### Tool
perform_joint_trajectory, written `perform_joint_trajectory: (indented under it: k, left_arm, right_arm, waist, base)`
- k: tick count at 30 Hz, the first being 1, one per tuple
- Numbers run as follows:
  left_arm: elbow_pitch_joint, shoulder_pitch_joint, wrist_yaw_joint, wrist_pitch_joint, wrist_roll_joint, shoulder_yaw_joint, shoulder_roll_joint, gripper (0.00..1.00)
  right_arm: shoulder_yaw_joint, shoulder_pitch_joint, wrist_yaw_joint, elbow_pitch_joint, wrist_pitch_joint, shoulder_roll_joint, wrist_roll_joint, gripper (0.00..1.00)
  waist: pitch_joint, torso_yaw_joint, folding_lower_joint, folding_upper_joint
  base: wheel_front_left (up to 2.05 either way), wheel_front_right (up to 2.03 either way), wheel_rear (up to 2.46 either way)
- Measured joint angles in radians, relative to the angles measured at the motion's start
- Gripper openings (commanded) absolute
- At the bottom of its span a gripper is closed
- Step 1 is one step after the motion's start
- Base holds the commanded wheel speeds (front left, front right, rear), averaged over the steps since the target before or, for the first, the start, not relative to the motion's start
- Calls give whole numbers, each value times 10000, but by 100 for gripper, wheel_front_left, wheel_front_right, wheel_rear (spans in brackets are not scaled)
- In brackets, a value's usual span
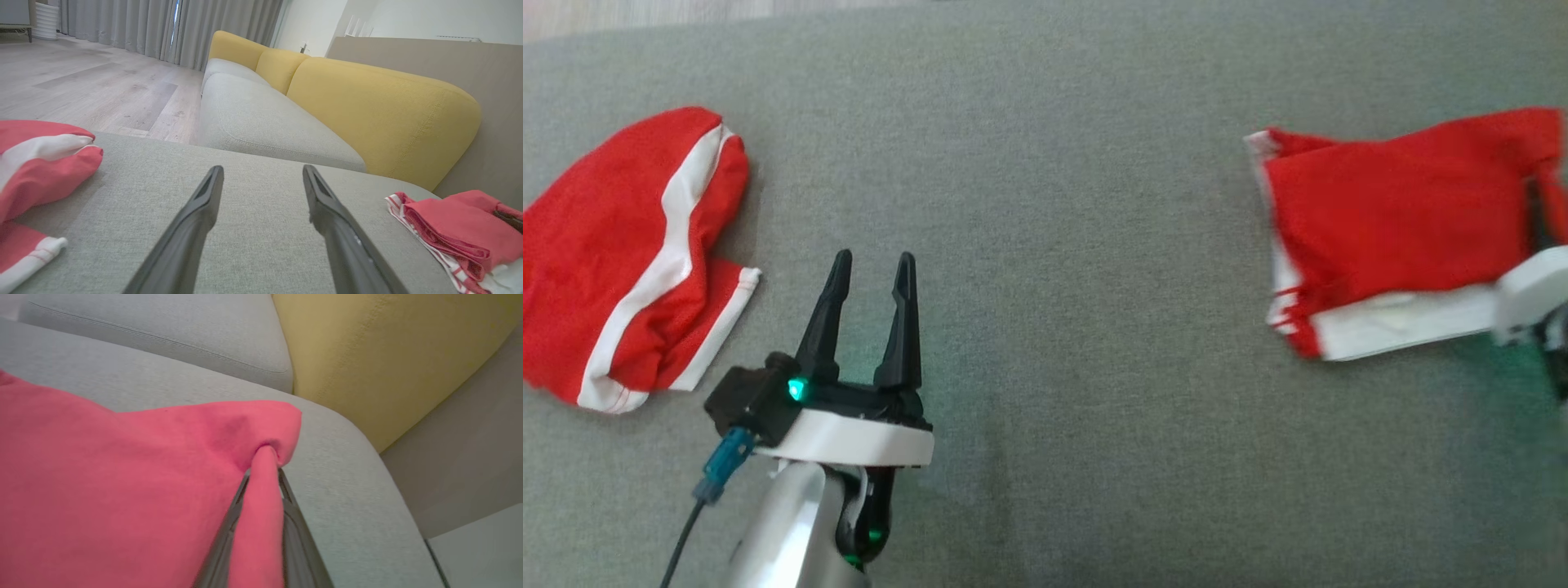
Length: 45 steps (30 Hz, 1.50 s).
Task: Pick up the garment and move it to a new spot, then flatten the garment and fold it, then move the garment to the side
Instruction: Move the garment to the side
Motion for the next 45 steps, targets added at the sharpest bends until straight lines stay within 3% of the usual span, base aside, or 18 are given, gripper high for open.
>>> perform_joint_trajectory:
  k: [9, 19, 20, 21, 38, 45]
  left_arm:
    - [-178, -356, 0, 0, 0, -8, 61, 100]
    - [-190, -463, 0, 0, -4, -23, 67, 100]
    - [-188, -472, 0, 0, -4, -23, 67, 100]
    - [-188, -473, 0, 0, -4, -23, 67, 100]
    - [-136, -431, 0, 0, -4, 13, 63, 100]
    - [-125, -158, 0, 0, -29, 61, 61, 100]
  right_arm:
    - [-372, -896, 0, 347, 253, -1593, 180, 0]
    - [-1593, -1188, 0, 199, 688, -1664, -671, 0]
    - [-1647, -1188, 0, 169, 686, -1655, -725, 15]
    - [-1722, -1193, 0, 150, 685, -1639, -746, 100]
    - [-2203, -1181, 0, -414, 529, -813, -1057, 100]
    - [-1910, -1150, 0, -1486, 330, 134, -631, 100]
  waist:
    - [572, 262, 0, 0]
    - [704, 370, 0, 0]
    - [686, 362, -1, 0]
    - [667, 354, -1, 0]
    - [-9, 70, -2, 0]
    - [-299, -26, -1, 0]
  base:
    - [0, 0, 0]
    - [0, 0, 0]
    - [0, 0, 0]
    - [0, 0, 0]
    - [0, 0, 0]
    - [0, 0, 0]
